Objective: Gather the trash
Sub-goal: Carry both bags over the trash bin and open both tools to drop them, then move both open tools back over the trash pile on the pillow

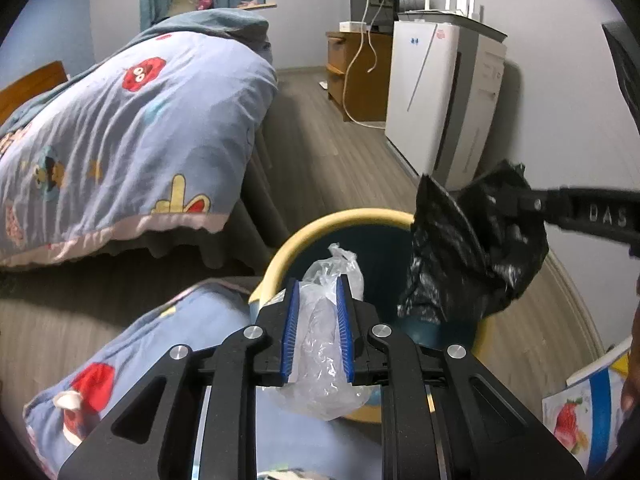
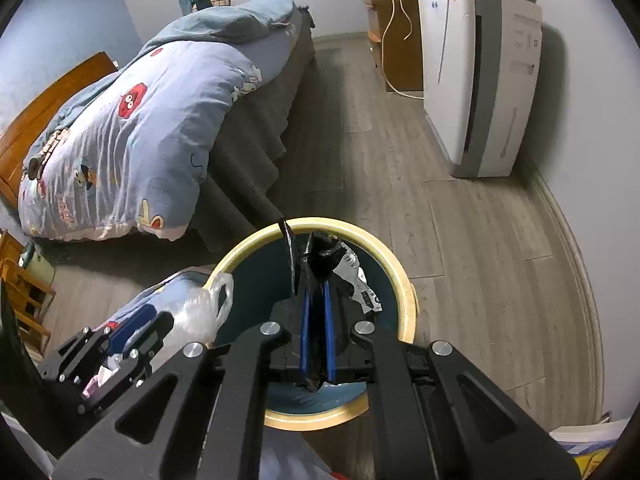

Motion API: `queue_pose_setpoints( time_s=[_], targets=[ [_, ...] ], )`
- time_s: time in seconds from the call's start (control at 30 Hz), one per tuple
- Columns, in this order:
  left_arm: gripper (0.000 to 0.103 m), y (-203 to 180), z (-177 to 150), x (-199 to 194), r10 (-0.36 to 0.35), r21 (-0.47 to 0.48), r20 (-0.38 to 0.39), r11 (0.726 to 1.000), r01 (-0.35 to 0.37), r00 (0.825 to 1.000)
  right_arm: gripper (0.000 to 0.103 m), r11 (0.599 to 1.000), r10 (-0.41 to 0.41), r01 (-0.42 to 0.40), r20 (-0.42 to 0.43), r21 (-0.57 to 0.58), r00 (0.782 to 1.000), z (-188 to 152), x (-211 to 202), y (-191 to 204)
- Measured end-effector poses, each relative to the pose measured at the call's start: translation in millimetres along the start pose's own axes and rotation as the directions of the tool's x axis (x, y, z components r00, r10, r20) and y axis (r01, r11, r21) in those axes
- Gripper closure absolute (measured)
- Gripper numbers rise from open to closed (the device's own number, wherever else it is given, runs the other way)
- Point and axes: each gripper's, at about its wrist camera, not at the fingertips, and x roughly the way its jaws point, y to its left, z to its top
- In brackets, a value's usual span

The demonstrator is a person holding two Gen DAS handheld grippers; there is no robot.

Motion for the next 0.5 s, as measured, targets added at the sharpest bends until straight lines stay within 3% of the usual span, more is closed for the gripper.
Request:
queue_pose_setpoints(
  time_s=[0.13,0.2,0.27,0.33,0.4,0.47,0.5],
  targets=[
    [0.073,0,3,-3,-0.010,-0.007,0.019,1.000,0.010,1.000,0.095,1.000,0.014,-0.013,-0.017,0.009,1.000,-2,4,0],
    [0.071,-1,2,-4,-0.013,-0.007,0.018,1.000,0.014,1.000,0.088,1.000,0.005,-0.005,-0.021,0.005,1.000,-2,5,0],
    [0.065,-1,0,-3,-0.006,-0.003,0.014,1.000,0.006,1.000,0.059,1.000,-0.003,0.003,-0.016,0.008,1.000,-2,5,-1],
    [0.046,0,-3,-4,0.001,-0.007,0.017,1.000,0.000,1.000,0.048,1.000,-0.012,0.012,-0.003,0.014,1.000,-1,4,-1],
    [0.039,3,-6,-6,0.005,-0.015,0.019,1.000,-0.005,1.000,0.037,1.000,-0.016,0.015,0.006,0.011,1.000,0,2,1],
    [0.031,7,-8,-7,0.019,-0.027,0.014,0.999,-0.018,1.000,0.017,1.000,-0.015,0.015,0.010,0.012,1.000,0,2,2],
    [0.021,9,-9,-9,0.026,-0.033,0.017,0.999,-0.025,1.000,0.014,1.000,-0.005,0.005,0.013,0.010,1.000,0,1,4]
  ],
)
